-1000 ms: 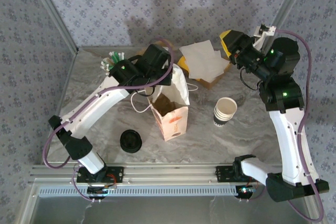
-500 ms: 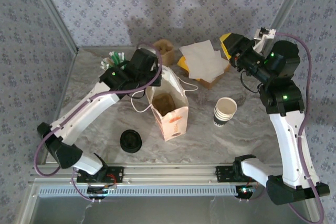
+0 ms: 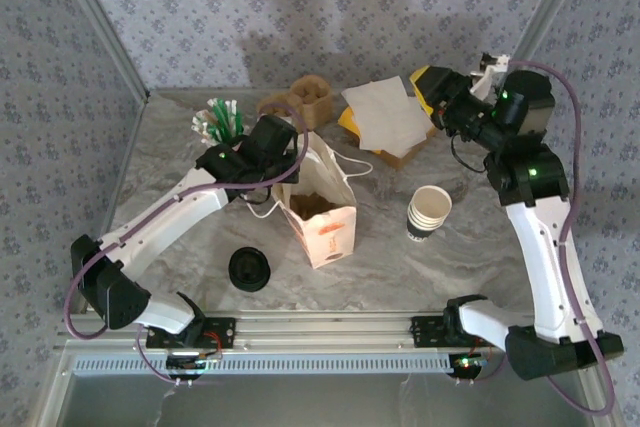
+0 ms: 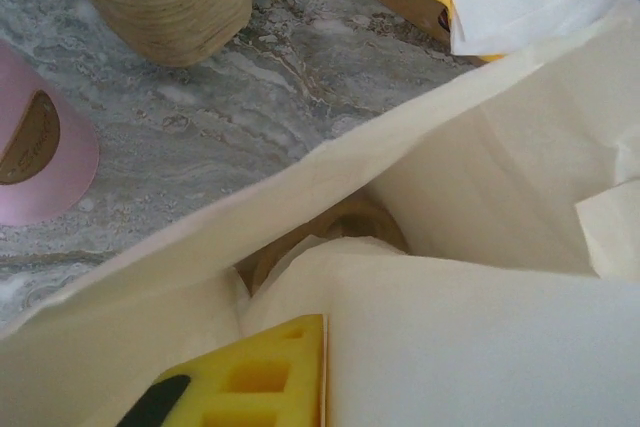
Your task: Pack the takeout coffee
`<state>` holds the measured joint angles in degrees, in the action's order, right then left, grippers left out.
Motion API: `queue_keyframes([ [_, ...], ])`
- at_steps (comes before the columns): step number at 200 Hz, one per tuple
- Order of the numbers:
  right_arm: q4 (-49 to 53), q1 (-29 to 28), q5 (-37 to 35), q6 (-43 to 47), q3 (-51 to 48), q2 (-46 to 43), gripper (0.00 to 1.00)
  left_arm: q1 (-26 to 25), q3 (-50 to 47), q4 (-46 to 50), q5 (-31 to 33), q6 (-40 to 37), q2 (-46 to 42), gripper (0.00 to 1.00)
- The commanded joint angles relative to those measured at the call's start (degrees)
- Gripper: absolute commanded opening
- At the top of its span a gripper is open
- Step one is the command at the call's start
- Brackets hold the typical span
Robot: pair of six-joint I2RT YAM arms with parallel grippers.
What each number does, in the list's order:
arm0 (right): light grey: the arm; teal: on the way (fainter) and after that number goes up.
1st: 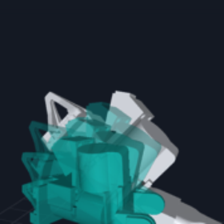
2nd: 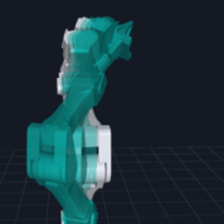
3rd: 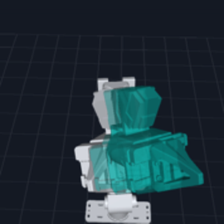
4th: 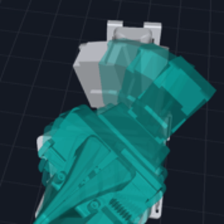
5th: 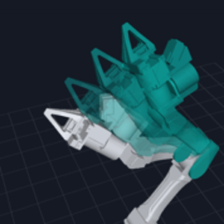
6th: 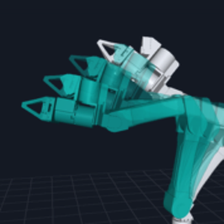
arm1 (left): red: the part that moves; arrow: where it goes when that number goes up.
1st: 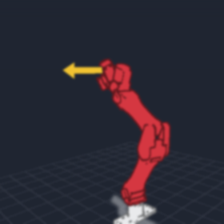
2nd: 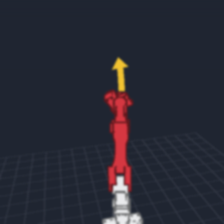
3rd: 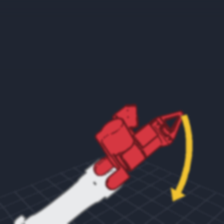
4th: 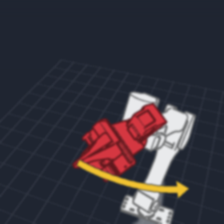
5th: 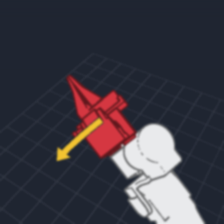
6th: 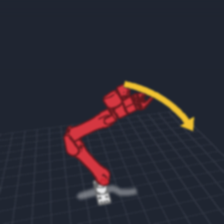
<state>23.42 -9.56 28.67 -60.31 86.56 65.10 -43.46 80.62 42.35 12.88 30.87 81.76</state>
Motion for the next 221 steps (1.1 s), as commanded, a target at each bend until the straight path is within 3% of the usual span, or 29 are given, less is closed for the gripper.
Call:
queue_keyframes([
  [1,8.85,0.8,1.57,11.41,2.85,4.05,0.47,0.46,3.03,1.27,0.76,-1.08,0.14,0.35],
  [32,20.17,1.84,-3.04,28.2,8.77,13.02,0.58,0.46,8.88,5.16,2.16,-3.87,-0.09,0.61],
  [55,22.15,1.75,-9.7,37.28,11.93,20.7,0.59,0.42,14.06,7.61,2.65,-6.44,-0.17,0.72],
  [106,23.24,-2.12,-19.53,47.36,26.62,40.92,0.63,0.4,25.58,11.68,4.04,-10.86,3.01,0.79],
  [177,28.85,-6.98,-24.36,47.86,58.0,72.15,0.72,2.67,27.99,9.51,5.58,-14.14,5.46,0.81],
  [221,22.54,-8.27,-26.88,47.66,57.33,77.57,0.71,5.35,24.2,6.72,2.76,-14.73,5.91,0.81],
])
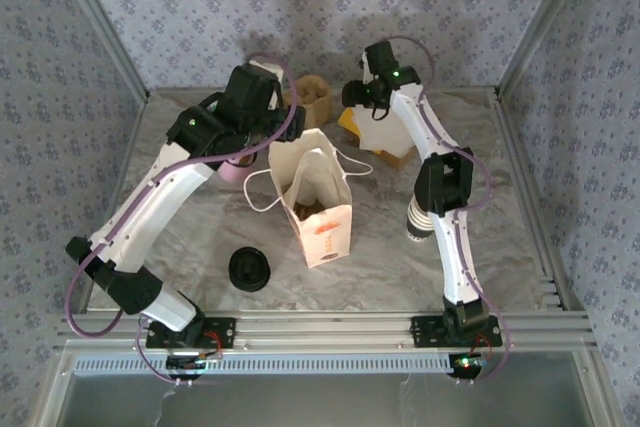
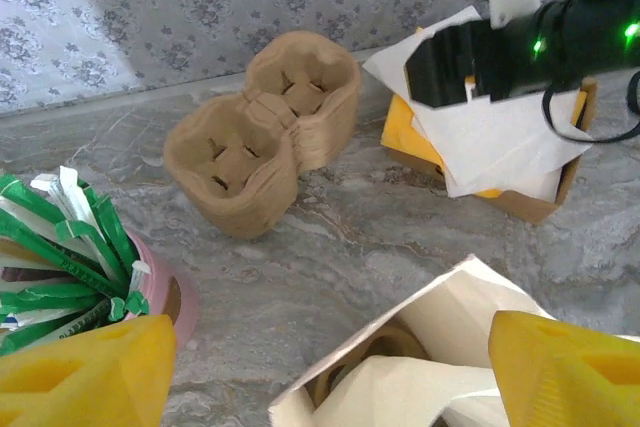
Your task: Pack the takeout coffee
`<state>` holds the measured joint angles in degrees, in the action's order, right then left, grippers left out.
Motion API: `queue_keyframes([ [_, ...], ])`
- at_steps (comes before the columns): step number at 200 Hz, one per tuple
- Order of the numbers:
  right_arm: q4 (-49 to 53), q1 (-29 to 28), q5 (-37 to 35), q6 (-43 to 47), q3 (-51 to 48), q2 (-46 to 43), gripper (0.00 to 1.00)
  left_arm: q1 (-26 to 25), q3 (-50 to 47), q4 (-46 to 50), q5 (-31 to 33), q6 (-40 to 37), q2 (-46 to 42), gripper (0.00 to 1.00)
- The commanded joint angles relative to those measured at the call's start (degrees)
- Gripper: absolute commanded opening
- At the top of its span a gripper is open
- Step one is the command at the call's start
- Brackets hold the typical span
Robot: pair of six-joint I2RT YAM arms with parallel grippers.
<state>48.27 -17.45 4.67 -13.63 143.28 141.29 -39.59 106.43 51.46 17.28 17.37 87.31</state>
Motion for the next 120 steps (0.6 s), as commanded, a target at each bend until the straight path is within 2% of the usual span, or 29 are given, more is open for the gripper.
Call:
queue_keyframes([
  [1,-2.48,-0.39,-2.89,0.97,0.56,1.49,0.71,1.51,-1.64,-2.41,-1.81,-1.21,0.38,0.81],
  [43,-3.94,-0.65,-5.19,1.39,0.26,4.12,0.67,2.97,-2.19,-3.03,-4.85,-0.75,2.33,0.81],
  [87,-5.49,-0.64,-6.39,1.63,0.43,5.83,0.57,3.35,-1.82,-2.72,-5.63,-0.38,3.56,0.83],
  [120,-6.21,-0.67,-6.34,1.52,0.33,6.6,0.55,3.57,-1.81,-2.27,-5.79,-0.2,3.75,0.85],
])
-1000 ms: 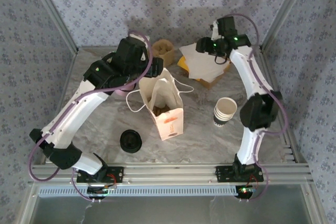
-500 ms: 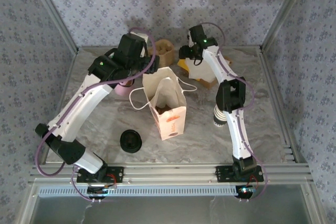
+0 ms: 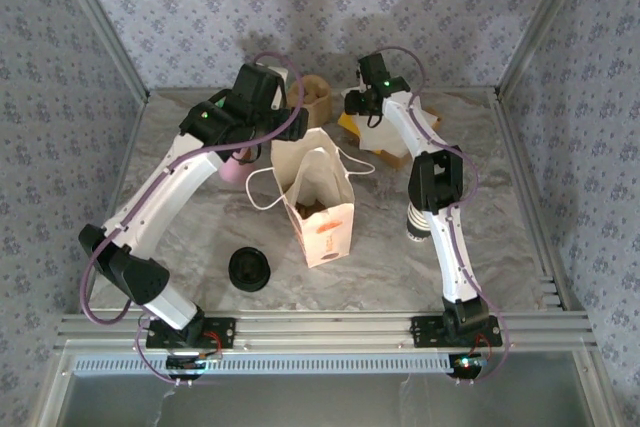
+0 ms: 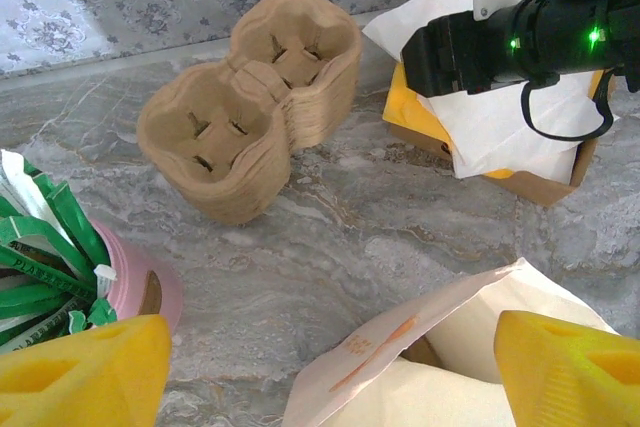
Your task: Pack the takeout coffee
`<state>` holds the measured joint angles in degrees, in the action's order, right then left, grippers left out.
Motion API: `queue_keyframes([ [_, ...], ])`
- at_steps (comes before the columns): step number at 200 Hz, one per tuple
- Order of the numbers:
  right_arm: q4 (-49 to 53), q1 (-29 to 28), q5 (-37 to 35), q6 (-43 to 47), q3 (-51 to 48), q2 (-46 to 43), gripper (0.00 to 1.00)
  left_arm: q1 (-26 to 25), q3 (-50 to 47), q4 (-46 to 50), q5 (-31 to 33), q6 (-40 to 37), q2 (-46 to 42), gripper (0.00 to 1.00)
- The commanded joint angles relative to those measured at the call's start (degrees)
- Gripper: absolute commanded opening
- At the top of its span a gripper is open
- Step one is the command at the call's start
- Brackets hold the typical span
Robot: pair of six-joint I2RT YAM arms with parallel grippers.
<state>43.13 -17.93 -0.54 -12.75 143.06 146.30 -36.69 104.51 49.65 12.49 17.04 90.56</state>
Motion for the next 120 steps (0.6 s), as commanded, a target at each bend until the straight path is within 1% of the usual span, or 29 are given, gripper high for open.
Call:
queue_keyframes([
  [1,-1.1,-0.18,-1.14,0.64,0.55,1.61,0.55,0.7,0.1,-0.44,-0.99,0.11,0.49,0.85],
  [22,-1.49,-0.25,-1.06,0.54,0.64,2.34,0.53,0.89,0.15,-0.34,-1.13,0.1,0.49,0.85],
  [60,-1.76,-0.26,-0.82,0.38,0.87,3.11,0.45,1.1,0.08,-0.07,-1.28,0.26,0.58,0.84],
  [69,-1.82,-0.25,-0.81,0.36,0.83,3.28,0.44,1.1,0.01,-0.01,-1.33,0.2,0.65,0.84],
  [81,-1.65,-0.18,-0.61,0.27,0.9,3.46,0.41,1.26,0.03,-0.05,-1.33,0.28,0.67,0.84],
  [92,-1.51,-0.16,-0.68,0.19,0.9,3.38,0.39,1.22,0.02,-0.06,-1.49,0.43,0.67,0.84],
  [105,-1.39,-0.13,-0.42,0.18,0.95,3.25,0.33,1.27,0.08,0.01,-1.6,0.43,0.81,0.84],
  [120,-1.15,-0.06,-0.26,0.1,0.94,2.81,0.29,1.31,0.22,0.01,-1.85,0.44,1.04,0.84],
])
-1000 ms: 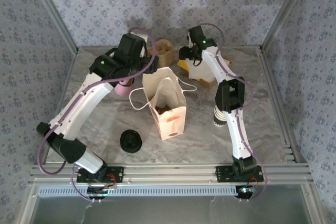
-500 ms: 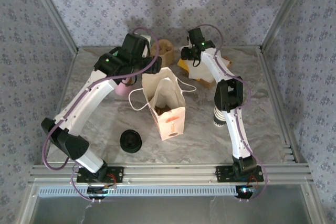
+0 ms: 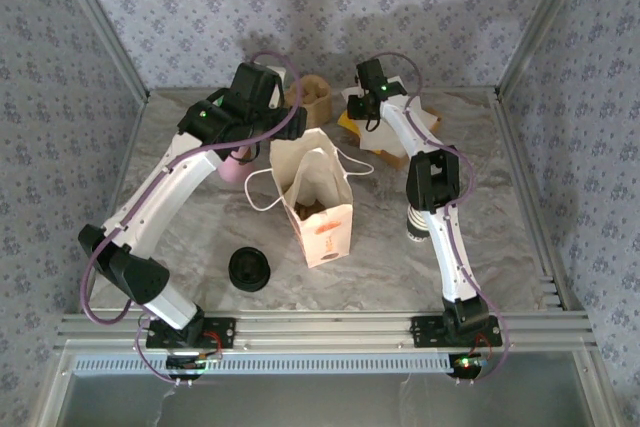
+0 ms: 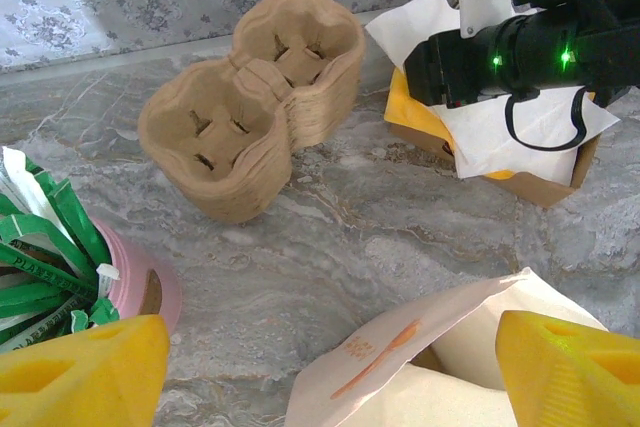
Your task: Pack the takeout coffee
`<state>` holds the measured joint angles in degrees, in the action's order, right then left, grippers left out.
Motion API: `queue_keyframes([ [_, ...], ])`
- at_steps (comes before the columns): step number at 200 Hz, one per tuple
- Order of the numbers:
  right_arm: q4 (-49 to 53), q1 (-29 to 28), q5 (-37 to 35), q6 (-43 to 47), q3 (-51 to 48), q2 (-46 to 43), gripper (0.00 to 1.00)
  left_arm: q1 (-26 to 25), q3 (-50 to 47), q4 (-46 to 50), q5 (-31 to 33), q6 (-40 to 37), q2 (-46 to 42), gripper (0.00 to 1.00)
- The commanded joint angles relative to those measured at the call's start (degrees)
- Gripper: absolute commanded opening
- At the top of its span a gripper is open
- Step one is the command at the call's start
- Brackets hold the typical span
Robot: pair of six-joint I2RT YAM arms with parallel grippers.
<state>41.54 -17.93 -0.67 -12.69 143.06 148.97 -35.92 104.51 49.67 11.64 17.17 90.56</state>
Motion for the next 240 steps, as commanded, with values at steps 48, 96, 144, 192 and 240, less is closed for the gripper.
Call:
queue_keyframes([
  [48,-0.74,-0.19,0.4,-0.06,-1.51,-3.84,0.16,0.58,0.26,-0.1,-2.09,1.02,1.28,0.84],
  [96,-0.23,-0.08,0.64,0.12,-2.09,-6.29,0.0,0.58,0.21,-0.27,-2.9,1.18,1.28,0.84],
  [144,1.01,0.92,3.15,-0.81,-2.84,-10.28,0.0,0.5,0.17,-0.54,-2.95,1.47,0.49,0.84],
  [192,-5.24,4.69,13.95,-7.27,-11.43,-22.28,0.0,0.17,2.61,-0.83,-4.94,-0.41,-0.21,0.84],
  [240,-9.83,9.19,26.66,-14.34,-18.35,-33.01,0.0,-1.89,5.96,-1.8,-7.32,-3.95,-0.32,0.86],
])
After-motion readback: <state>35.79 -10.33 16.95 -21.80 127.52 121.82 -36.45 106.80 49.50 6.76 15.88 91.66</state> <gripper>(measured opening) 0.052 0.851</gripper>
